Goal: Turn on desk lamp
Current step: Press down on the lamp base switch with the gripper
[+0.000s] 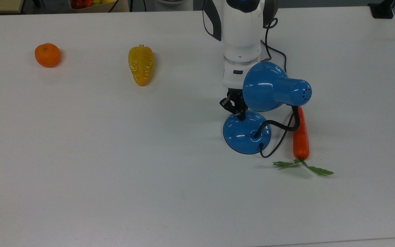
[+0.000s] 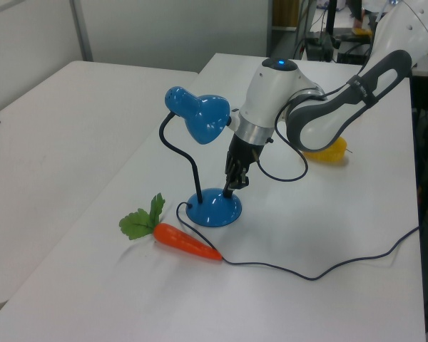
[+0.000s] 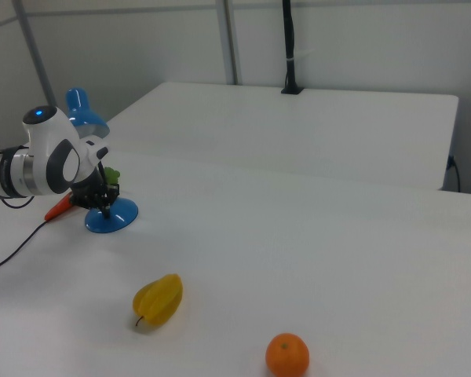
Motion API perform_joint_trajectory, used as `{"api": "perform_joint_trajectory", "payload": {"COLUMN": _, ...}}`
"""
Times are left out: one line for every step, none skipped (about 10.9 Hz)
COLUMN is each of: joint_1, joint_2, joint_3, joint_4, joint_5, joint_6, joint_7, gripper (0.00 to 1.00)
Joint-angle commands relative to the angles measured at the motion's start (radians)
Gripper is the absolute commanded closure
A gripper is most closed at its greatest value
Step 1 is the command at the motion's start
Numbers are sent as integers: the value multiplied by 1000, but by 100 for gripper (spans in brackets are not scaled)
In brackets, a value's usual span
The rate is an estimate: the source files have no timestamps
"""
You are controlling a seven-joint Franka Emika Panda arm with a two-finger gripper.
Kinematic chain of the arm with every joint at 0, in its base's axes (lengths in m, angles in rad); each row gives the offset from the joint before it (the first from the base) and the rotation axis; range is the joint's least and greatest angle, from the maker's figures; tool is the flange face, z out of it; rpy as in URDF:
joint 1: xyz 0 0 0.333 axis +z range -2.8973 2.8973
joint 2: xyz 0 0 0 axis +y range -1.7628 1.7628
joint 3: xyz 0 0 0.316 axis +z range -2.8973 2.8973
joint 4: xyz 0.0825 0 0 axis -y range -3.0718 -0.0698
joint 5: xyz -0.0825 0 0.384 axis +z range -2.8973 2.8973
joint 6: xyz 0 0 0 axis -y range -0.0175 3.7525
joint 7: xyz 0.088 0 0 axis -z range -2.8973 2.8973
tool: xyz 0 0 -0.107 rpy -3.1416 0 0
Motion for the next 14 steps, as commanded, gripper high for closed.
{"api": "perform_joint_trajectory", "payload": {"joint_1": 9, "joint_2": 58, "joint_3": -2, "joint_4": 14, "joint_5": -46, "joint_6": 26, "joint_7": -11, "gripper": 100}}
{"api": "perform_joint_trajectory", "payload": {"joint_1": 9, "joint_2": 57, "joint_3": -2, "joint_4": 14, "joint_5": -47, "joint_6": 26, "joint_7": -11, "gripper": 100}}
{"api": "perform_joint_trajectory", "payload": {"joint_1": 11, "joint_2": 57, "joint_3": -2, "joint_4": 14, "joint_5": -47, "joint_6": 24, "joint_7": -11, "gripper": 100}}
{"api": "perform_joint_trajectory", "payload": {"joint_1": 9, "joint_2": 57, "joint_3": -2, "joint_4": 14, "joint_5": -47, "joint_6": 26, "joint_7": -11, "gripper": 100}}
{"api": "perform_joint_trajectory", "payload": {"joint_1": 11, "joint_2": 55, "joint_3": -2, "joint_4": 14, "joint_5": -46, "joint_6": 24, "joint_7": -11, "gripper": 100}}
{"api": "perform_joint_trajectory", "payload": {"joint_1": 11, "joint_2": 52, "joint_3": -2, "joint_4": 14, "joint_5": -46, "joint_6": 26, "joint_7": -9, "gripper": 100}}
{"api": "perform_joint_trajectory", "payload": {"joint_1": 11, "joint_2": 48, "joint_3": -2, "joint_4": 14, "joint_5": -44, "joint_6": 24, "joint_7": -9, "gripper": 100}}
{"api": "perform_joint_trajectory", "payload": {"joint_1": 9, "joint_2": 41, "joint_3": -1, "joint_4": 14, "joint_5": -43, "joint_6": 24, "joint_7": -8, "gripper": 100}}
{"api": "perform_joint_trajectory", "payload": {"joint_1": 9, "joint_2": 37, "joint_3": -1, "joint_4": 14, "joint_5": -43, "joint_6": 24, "joint_7": -2, "gripper": 100}}
{"api": "perform_joint_trajectory", "payload": {"joint_1": 7, "joint_2": 29, "joint_3": -1, "joint_4": 14, "joint_5": -41, "joint_6": 24, "joint_7": 0, "gripper": 100}}
{"api": "perform_joint_trajectory", "payload": {"joint_1": 7, "joint_2": 25, "joint_3": -1, "joint_4": 14, "joint_5": -38, "joint_6": 24, "joint_7": 0, "gripper": 100}}
{"api": "perform_joint_trajectory", "payload": {"joint_1": 6, "joint_2": 25, "joint_3": -1, "joint_4": 14, "joint_5": -38, "joint_6": 24, "joint_7": 2, "gripper": 100}}
{"api": "perform_joint_trajectory", "payload": {"joint_1": 6, "joint_2": 25, "joint_3": -1, "joint_4": 14, "joint_5": -37, "joint_6": 24, "joint_7": 2, "gripper": 100}}
{"api": "perform_joint_trajectory", "payload": {"joint_1": 6, "joint_2": 23, "joint_3": -2, "joint_4": 14, "joint_5": -37, "joint_6": 24, "joint_7": 2, "gripper": 100}}
